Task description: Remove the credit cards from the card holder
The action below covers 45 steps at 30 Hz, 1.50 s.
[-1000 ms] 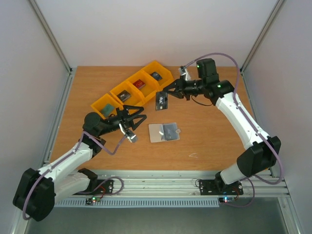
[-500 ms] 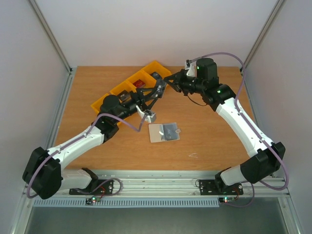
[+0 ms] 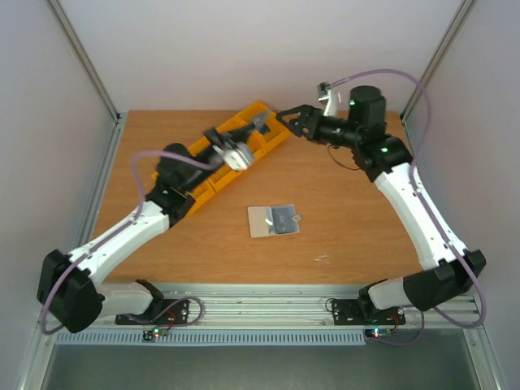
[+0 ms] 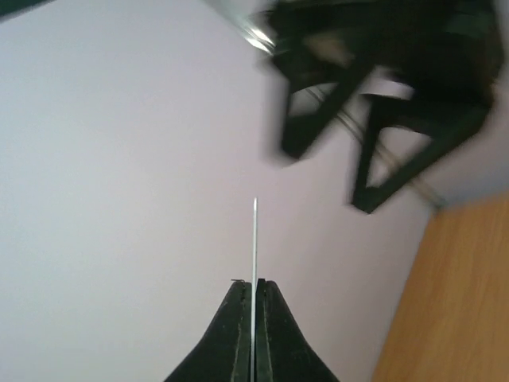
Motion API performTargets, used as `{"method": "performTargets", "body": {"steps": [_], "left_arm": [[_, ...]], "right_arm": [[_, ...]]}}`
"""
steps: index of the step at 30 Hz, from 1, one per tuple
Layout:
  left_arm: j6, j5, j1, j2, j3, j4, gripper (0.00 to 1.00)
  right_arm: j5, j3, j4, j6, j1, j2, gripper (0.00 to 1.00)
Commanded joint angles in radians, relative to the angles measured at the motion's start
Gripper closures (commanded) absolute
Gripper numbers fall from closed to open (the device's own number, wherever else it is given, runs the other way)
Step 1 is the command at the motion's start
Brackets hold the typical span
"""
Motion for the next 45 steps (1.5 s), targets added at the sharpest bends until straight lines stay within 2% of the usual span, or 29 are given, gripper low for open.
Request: {"method": "performTargets", "body": {"steps": [1,3,4,6,10,16,18,22,24,26,27,29,30,32,34,36,37,39,41,45], "left_arm": [[-0.962,0.120,0.122,-0.114,0.110,0.035,1.00],[-1.326,0.219,0.143,-0.119,0.118,0.053,1.00],[-1.439,0.257,0.143,-0.123,0.123,0.049,1.00],[-1.548,0.290,0.133,-0.139,0.127,0.061,1.00],[-1.605,0.361,0.108,-0.143,0.155,0.120,1.00],[-1.609,0.349,0.091,-0.136,0.163,0.115,1.00],[-1.609,0.346,0.084,-0.132,0.163,0.121,1.00],[-1.610,0.336,0.077,-0.127,0.165,0.110,1.00],[-1.610,0.332,0.076,-0.127,0.165,0.102,1.00],[-1.599,0.327,0.080,-0.134,0.163,0.071,0.99],[-1.594,0.323,0.086,-0.141,0.159,0.043,0.91],[-1.582,0.318,0.120,-0.162,0.144,-0.042,0.59],[-1.549,0.328,0.141,-0.173,0.137,-0.095,0.48],[-1.427,0.352,0.200,-0.197,0.115,-0.234,0.38],[-1.230,0.331,0.259,-0.211,0.113,-0.426,0.32],[-1.070,0.425,0.321,-0.227,0.113,-0.577,0.29],[-0.923,0.492,0.332,-0.236,0.118,-0.666,0.28],[-0.722,0.613,0.334,-0.251,0.145,-0.846,0.28],[-0.601,0.712,0.332,-0.248,0.163,-0.954,0.32],[-0.610,0.733,0.284,-0.216,0.173,-1.015,0.44]], "right_arm": [[-0.220,0.070,0.044,-0.397,-0.043,-0.108,0.21],[-0.338,0.073,0.107,-0.414,-0.043,-0.103,0.17],[-0.369,0.070,0.140,-0.406,-0.043,-0.101,0.17],[-0.392,0.053,0.224,-0.371,-0.043,-0.096,0.16],[-0.439,0.038,0.392,-0.255,-0.029,-0.063,0.16],[-0.437,0.077,0.358,-0.346,0.044,-0.048,0.20],[-0.442,0.086,0.345,-0.343,0.044,-0.034,0.31],[-0.473,0.101,0.347,-0.328,0.055,-0.010,0.63],[-0.474,0.107,0.325,-0.342,0.058,-0.009,0.86],[-0.466,0.120,0.267,-0.383,0.058,-0.019,0.98],[-0.458,0.134,0.213,-0.423,0.058,-0.024,0.99],[-0.423,0.174,-0.013,-0.584,0.058,-0.038,0.99],[-0.392,0.199,-0.127,-0.672,0.058,-0.044,0.99],[-0.289,0.250,-0.386,-0.837,0.057,-0.045,0.99],[-0.160,0.315,-0.629,-0.959,0.062,-0.014,0.99],[-0.050,0.376,-0.831,-1.043,0.081,0.034,0.99],[0.005,0.394,-0.908,-1.077,0.100,0.055,0.99],[0.105,0.407,-0.999,-1.130,0.156,0.085,0.99],[0.171,0.407,-1.024,-1.156,0.223,0.102,0.99],[0.216,0.452,-1.028,-1.166,0.339,0.140,0.99]]}}
